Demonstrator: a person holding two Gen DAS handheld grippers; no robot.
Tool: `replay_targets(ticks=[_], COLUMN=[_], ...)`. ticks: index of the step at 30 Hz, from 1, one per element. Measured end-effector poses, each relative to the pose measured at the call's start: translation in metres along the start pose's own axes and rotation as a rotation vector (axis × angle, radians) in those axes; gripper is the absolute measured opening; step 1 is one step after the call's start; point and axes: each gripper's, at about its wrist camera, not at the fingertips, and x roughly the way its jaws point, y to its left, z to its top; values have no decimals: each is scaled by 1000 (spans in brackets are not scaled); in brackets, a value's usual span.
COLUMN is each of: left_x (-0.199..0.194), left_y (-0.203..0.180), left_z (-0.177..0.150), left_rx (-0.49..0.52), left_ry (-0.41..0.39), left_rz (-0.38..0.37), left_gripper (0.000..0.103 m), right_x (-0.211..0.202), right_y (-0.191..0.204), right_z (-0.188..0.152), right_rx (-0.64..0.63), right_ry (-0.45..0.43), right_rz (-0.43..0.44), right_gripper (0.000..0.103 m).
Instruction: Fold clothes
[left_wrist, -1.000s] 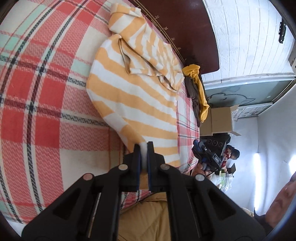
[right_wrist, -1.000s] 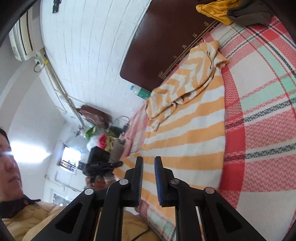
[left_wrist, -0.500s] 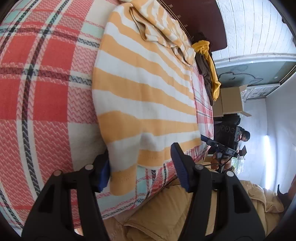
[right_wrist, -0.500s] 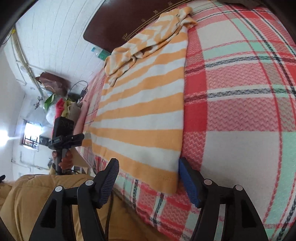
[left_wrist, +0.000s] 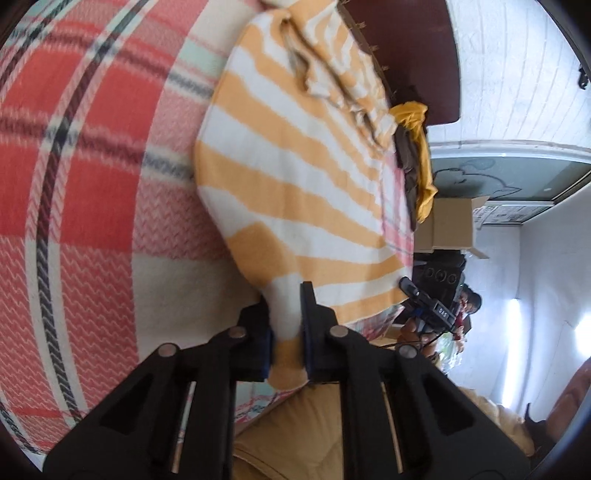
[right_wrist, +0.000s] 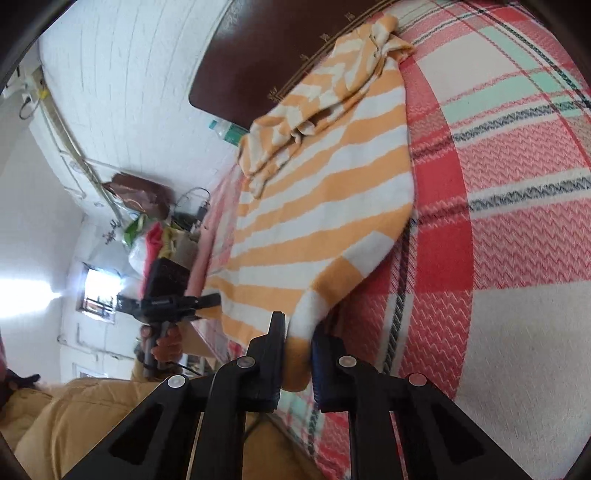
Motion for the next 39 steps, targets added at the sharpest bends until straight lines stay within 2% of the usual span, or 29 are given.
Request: replay_targets(ticks=[3, 9, 12, 17, 20, 22, 24, 27, 28, 29, 31, 32, 33, 34, 35, 36, 38, 39], left_x=[-11, -25, -32, -46, -49, -43, -30, -4, 1, 6, 5, 2, -3, -9, -16, -21, -29, -33], left_y=[-14, -50, -68, -86, -90, -90, -88, -67, -62, -57, -52, -50, -50, -50, -51, -52, -53, -54], left_z=[11, 53, 80, 143, 187, 215, 239, 266, 270, 274, 276, 277, 277, 278, 279, 280, 282, 282], left_rx=[17, 69, 90, 80, 53, 41, 35, -32, -53, -75, -85, -93, -96, -99, -104, -111, -122, -119], left_ry=[-27, -77, -102, -178, -207, -221, -223, -169, -169, -170, -179, -185, -194, -216, -240, -256, -283, -306], left_rz=[-51, -123, -156, -167, -186, -155, -127, -81, -68, -55, -97, -127, -145, -165, -191, -222, -272, -274], left_gripper=[14, 14, 14, 14, 14, 14, 14, 14, 14, 14, 15, 23, 41, 52, 67, 71, 71, 71], right_x=[-8, -12, -17, -21, -20, -13, 1, 25, 31, 38, 43, 42, 40, 39, 36, 32, 26, 25], right_y=[8, 26, 30, 24, 13, 2, -10, -31, -39, -47, -59, -60, -59, -57, -53, -47, -33, -23], right_z=[13, 62, 96, 157, 195, 219, 241, 267, 272, 276, 281, 282, 284, 286, 287, 288, 289, 288], right_rx=[0, -41, -51, -5, 43, 86, 123, 170, 195, 224, 274, 272, 256, 239, 219, 190, 117, 70], right_ry=[-55, -141, -197, -294, -338, -350, -331, -288, -281, -278, -290, -298, -306, -314, -322, -333, -350, -337], right_rz=[80, 175, 196, 204, 185, 147, 115, 53, 27, -2, -27, -31, -31, -31, -30, -32, -47, -63], right_gripper=[12, 12, 12, 12, 12, 12, 12, 13, 16, 24, 36, 40, 40, 40, 40, 41, 44, 45])
